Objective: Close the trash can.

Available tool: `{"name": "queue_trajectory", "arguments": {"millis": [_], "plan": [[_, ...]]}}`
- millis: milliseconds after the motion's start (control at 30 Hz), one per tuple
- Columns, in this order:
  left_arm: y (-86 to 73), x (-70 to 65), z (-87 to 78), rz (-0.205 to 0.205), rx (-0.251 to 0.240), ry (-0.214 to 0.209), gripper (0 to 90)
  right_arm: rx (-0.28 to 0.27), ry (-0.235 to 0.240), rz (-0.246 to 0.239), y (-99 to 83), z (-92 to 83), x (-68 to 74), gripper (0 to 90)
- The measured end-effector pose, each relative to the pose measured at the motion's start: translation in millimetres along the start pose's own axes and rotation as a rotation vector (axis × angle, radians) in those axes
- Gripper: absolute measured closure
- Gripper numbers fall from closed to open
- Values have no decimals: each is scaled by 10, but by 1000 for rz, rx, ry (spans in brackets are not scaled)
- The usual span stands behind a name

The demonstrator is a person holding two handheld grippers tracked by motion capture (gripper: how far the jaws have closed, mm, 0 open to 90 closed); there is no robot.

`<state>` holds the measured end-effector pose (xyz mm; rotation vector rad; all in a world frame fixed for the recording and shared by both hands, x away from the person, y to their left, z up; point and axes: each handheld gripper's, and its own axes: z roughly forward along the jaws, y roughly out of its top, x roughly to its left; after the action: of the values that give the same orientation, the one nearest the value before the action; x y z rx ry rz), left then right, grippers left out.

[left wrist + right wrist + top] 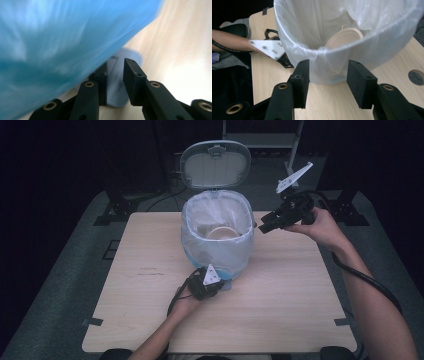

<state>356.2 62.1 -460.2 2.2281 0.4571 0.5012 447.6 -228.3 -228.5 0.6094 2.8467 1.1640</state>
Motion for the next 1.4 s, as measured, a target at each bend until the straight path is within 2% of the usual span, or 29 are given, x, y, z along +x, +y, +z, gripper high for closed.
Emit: {"name": "queue_trajectory", "arguments": {"millis": [167, 233, 333, 533, 833, 1000, 1400], "plan": [[80, -89, -164, 32, -11, -42, 670, -22, -13, 36, -216, -59, -65, 490], [82, -84, -231, 2, -30, -61, 651, -31, -19, 57, -309, -74, -84, 472], [74, -66, -331, -1, -26, -72, 618, -44, -30, 82, -461, -76, -122, 450], [-1, 35, -501, -16, -2, -69, 550, -38, -52, 115, -733, -38, -155, 426], [-127, 168, -685, -70, -2, -50, 500, -43, -64, 163, -1030, 30, -226, 407], [-197, 265, -778, -118, -5, -39, 464, -49, -65, 185, -1157, 71, -246, 400], [-311, 423, -929, -178, -18, 6, 391, -81, -84, 221, -1409, 102, -269, 380]]}}
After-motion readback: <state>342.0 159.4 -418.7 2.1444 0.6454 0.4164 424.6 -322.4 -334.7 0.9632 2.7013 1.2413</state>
